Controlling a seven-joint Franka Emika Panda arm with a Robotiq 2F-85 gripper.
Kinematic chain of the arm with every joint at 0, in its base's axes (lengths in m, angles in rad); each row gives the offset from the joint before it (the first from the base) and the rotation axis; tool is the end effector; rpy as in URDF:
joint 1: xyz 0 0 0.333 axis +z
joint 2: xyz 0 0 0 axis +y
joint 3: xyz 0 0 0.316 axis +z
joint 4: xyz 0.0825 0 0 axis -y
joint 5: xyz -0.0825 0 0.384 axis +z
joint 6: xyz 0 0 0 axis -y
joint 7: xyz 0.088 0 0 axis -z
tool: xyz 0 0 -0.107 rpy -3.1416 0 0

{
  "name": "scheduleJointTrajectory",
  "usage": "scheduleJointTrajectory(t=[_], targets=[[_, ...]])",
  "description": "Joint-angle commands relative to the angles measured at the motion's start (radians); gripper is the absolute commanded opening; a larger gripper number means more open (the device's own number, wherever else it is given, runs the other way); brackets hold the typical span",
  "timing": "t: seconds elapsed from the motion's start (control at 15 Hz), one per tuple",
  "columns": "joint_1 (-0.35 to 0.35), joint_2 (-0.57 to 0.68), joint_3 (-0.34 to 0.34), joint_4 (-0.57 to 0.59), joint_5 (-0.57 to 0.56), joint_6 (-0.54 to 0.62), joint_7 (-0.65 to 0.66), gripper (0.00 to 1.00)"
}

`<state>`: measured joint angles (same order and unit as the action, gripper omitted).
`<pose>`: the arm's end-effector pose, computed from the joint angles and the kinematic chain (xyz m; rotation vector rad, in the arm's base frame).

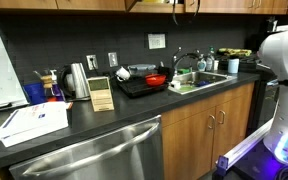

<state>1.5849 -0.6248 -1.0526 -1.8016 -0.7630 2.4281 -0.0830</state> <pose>0.5294 0.0901 0.7308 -2.5716 -1.0091 -1.4633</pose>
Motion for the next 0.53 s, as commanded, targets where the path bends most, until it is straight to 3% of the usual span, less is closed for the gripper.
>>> scheduleJointTrajectory(t=[0.0,0.27,0.47], targets=[[-0.207,0.128,0.133,-0.020,0.172,0.089,-0.053,1.00],[-0.482,0.191,0.347,-0.047,0.342,0.168,-0.108,1.00],[-0.702,0.199,0.528,-0.071,0.392,0.196,-0.124,1.00]])
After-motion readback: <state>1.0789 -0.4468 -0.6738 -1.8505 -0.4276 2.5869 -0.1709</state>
